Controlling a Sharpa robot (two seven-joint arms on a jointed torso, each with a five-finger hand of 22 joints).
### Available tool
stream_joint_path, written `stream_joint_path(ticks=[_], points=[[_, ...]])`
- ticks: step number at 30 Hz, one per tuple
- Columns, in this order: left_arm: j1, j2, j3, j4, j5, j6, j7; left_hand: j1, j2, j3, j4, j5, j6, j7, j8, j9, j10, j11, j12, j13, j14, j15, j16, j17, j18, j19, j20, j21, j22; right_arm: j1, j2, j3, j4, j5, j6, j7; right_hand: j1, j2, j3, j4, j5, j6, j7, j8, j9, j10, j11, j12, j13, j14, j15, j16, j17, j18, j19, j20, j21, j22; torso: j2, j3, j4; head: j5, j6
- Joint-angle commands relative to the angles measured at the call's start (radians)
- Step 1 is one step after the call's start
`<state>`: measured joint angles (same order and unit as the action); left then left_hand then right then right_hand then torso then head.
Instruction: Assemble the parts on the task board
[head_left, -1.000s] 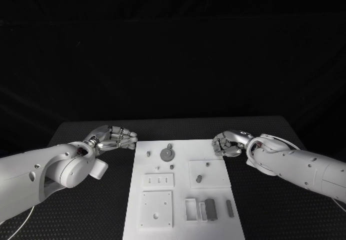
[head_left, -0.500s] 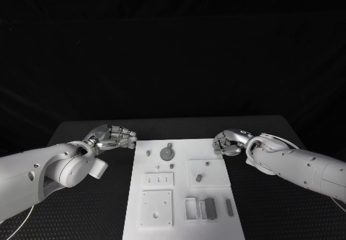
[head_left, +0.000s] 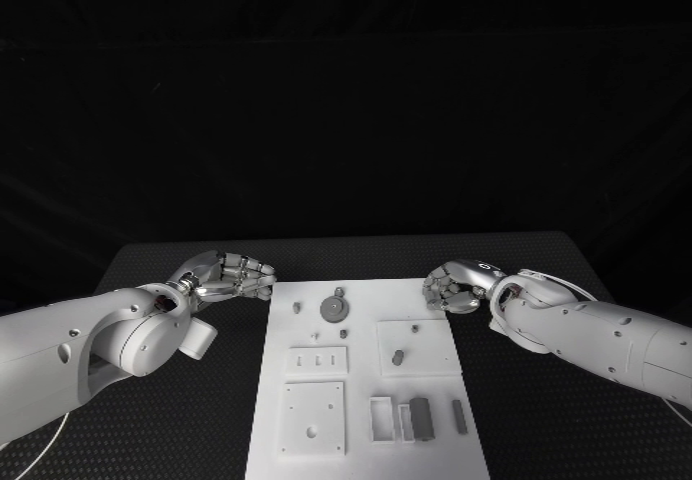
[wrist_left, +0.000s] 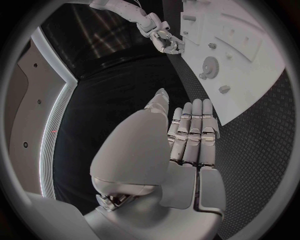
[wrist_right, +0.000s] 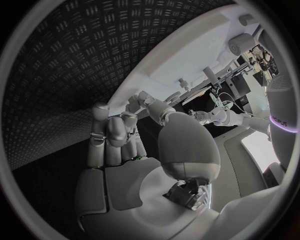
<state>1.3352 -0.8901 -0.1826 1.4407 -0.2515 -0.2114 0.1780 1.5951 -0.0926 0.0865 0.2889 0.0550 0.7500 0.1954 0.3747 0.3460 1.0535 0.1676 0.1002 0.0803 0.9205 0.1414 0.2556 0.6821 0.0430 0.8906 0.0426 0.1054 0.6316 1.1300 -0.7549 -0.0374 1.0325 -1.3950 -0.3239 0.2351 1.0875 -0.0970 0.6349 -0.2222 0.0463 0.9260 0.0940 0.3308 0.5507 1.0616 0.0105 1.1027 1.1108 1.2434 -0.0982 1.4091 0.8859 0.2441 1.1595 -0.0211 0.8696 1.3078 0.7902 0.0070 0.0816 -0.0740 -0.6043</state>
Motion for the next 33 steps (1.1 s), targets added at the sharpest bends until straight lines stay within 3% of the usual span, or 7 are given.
stream_joint_path(ticks=[1,5,13,18,23,29,33], points=[[0.000,0.002,0.001,0.006,-0.034,0.024,-0.043,-0.015,0.006,0.002,0.002,-0.003,0.024,0.004,0.012,0.005,0.030,-0.009,0.010,0.007,0.032,-0.011,0.019,0.011,0.003,0.028,-0.009,0.015,0.008,0.001,-0.014,0.003,0.047,-0.077,-0.018,-0.045,0.000,0.007,-0.001,-0.009,0.002,0.022,0.019,0.002,0.002,0.000,-0.009,0.004,-0.002,0.001,-0.008,0.006,-0.001,0.018,0.000,-0.009,0.005,0.019,-0.002,-0.0007,-0.0026,0.000,0.004],[0.001,0.008,0.001,0.014,-0.070,0.022,-0.089,-0.082,0.015,-0.008,0.003,-0.005,0.066,-0.010,0.028,0.012,0.073,-0.028,0.029,0.021,0.057,-0.023,0.032,0.027,0.003,0.052,-0.021,0.026,0.017,0.023,-0.024,0.007,0.115,-0.126,-0.030,-0.092,0.002,0.010,-0.002,-0.016,0.002,0.025,0.018,0.002,0.003,0.002,-0.010,0.004,-0.003,0.002,-0.008,0.008,0.000,0.018,0.002,-0.010,0.006,0.019,-0.002,-0.0027,-0.0039,-0.004,0.010],[0.001,0.048,0.001,0.001,-0.096,0.044,-0.190,-0.186,0.024,-0.008,0.004,-0.006,0.107,-0.027,0.033,0.012,0.125,-0.054,0.051,0.049,0.099,-0.048,0.059,0.067,0.006,0.096,-0.045,0.052,0.040,0.061,-0.031,0.009,0.265,-0.224,-0.023,-0.207,0.001,0.013,-0.003,-0.025,0.002,0.025,0.018,-0.001,0.003,0.005,-0.010,0.004,-0.004,0.003,-0.009,0.009,0.000,0.018,0.004,-0.010,0.008,0.019,-0.013,-0.0092,-0.0123,0.003,0.015],[0.001,0.091,0.001,-0.004,-0.093,-0.020,-0.228,-0.239,-0.001,-0.046,0.002,-0.005,0.110,-0.027,0.025,0.008,0.135,-0.060,0.056,0.064,0.106,-0.054,0.064,0.085,0.005,0.103,-0.053,0.058,0.050,0.076,-0.004,0.009,0.354,-0.267,0.000,-0.278,0.000,0.013,-0.004,-0.029,0.002,0.026,0.018,-0.002,0.003,0.007,-0.011,0.004,-0.004,0.005,-0.009,0.010,0.000,0.018,0.006,-0.011,0.009,0.019,-0.020,-0.0125,-0.0149,0.009,0.018],[0.000,0.122,0.001,0.006,-0.065,-0.057,-0.275,-0.249,0.012,-0.076,0.004,-0.006,0.116,-0.028,0.019,0.005,0.136,-0.061,0.057,0.076,0.108,-0.056,0.063,0.098,0.004,0.104,-0.056,0.060,0.056,0.076,0.043,0.009,0.390,-0.278,-0.026,-0.330,-0.001,0.016,-0.004,-0.031,0.002,0.027,0.018,-0.003,0.003,0.008,-0.011,0.004,-0.005,0.006,-0.009,0.011,0.000,0.018,0.007,-0.012,0.009,0.018,-0.028,-0.0161,-0.0158,0.028,0.019],[-0.001,0.150,-0.001,0.021,-0.048,-0.065,-0.289,-0.284,0.029,-0.105,0.004,-0.006,0.118,-0.028,0.013,0.003,0.132,-0.061,0.056,0.086,0.105,-0.056,0.059,0.108,0.004,0.103,-0.057,0.058,0.060,0.076,0.081,0.009,0.419,-0.291,-0.035,-0.371,-0.010,0.006,-0.008,-0.033,0.002,0.029,0.017,-0.004,0.004,0.011,-0.011,0.004,-0.006,0.009,-0.010,0.011,0.000,0.018,0.011,-0.012,0.010,0.018,-0.033,-0.0179,-0.0111,0.037,0.015],[-0.001,0.160,-0.001,0.033,-0.042,-0.067,-0.292,-0.281,0.037,-0.117,0.004,-0.006,0.120,-0.029,0.011,0.003,0.132,-0.062,0.056,0.092,0.106,-0.057,0.058,0.113,0.005,0.103,-0.058,0.058,0.062,0.076,0.104,0.008,0.426,-0.291,-0.031,-0.378,-0.010,0.004,-0.007,-0.034,0.002,0.030,0.017,-0.004,0.004,0.012,-0.012,0.003,-0.006,0.010,-0.010,0.011,0.000,0.018,0.012,-0.013,0.010,0.017,-0.032,-0.0187,-0.0124,0.043,0.015]])
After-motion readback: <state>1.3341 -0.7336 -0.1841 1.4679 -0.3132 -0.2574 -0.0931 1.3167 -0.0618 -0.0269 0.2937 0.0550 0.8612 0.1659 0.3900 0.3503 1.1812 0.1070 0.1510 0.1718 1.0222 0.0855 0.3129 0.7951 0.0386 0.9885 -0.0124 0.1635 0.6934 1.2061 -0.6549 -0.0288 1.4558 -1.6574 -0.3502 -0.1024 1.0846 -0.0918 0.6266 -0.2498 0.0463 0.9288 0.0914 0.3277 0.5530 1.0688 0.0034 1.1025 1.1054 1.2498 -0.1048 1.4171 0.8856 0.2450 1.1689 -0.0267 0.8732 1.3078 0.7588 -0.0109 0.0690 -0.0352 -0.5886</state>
